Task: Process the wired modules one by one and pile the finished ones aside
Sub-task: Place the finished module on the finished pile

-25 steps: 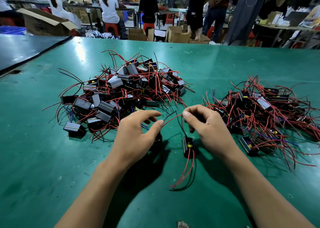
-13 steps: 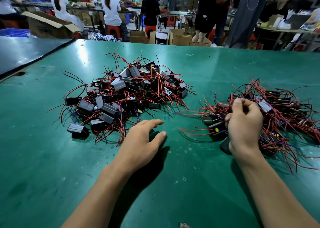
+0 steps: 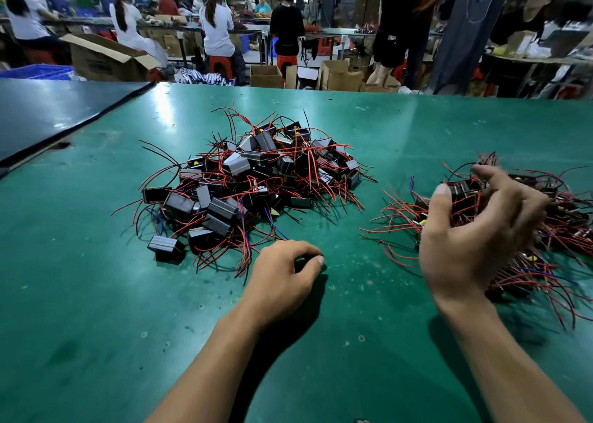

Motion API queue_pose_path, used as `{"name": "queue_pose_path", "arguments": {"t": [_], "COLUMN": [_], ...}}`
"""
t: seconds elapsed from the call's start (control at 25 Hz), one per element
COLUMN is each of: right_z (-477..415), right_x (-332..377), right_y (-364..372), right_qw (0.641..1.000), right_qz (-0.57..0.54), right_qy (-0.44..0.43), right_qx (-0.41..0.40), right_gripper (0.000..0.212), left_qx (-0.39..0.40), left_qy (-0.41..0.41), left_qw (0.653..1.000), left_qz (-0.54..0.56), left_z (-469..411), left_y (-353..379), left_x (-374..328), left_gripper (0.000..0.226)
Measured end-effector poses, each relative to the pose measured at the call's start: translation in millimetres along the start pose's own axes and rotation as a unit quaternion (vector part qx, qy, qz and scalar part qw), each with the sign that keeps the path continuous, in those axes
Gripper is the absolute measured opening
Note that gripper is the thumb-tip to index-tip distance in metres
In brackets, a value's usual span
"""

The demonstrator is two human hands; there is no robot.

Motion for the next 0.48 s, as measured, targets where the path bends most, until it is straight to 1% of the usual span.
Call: {"name": "queue_pose_path", "arguments": {"t": [0.04,0.08,0.2,0.28,0.36,0.48], "right_z": [-2,-6,-13,-12,-10,-1], "right_x": [-4,-15,-52,-61,-49,-3], "right_y": [4,8,19,19,17,16], "right_qw": [0.999,0.997,0.981,0.976,0.98,0.985], "right_qz": [0.032,0.044,0.05,0.076,0.103,0.143], "right_qy": [0.009,0.044,0.136,0.153,0.116,-0.017], "right_qx": [0.018,0.043,0.129,0.137,0.125,0.089], "right_gripper": [0.034,0.035,0.032,0.029,0.031,0.027], "left_qx": [-0.001,-0.003,-0.011,-0.01,-0.007,-0.006], "left_qy": [-0.002,-0.003,-0.011,-0.014,-0.014,-0.01], "left_qw": [1.0,1.0,1.0,1.0,1.0,1.0], "left_qz": [0.005,0.011,0.023,0.024,0.023,0.029], "left_z": [0,0,1,0,0,-1], "left_y": [-1,-2,-5,-4,-4,-4], "left_x": [1,1,3,4,4,3], "left_gripper": [0.012,0.012,0.012,0.013,0.013,0.012]}}
Point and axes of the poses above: each hand's wrist, its own z-axis away from the middle knuckle, its own y-axis out of the palm, x = y × z, the point moved 9 cm from there along -z, towards the middle knuckle, and after that the axes turned 12 degrees about x, right-handed, at the moved point
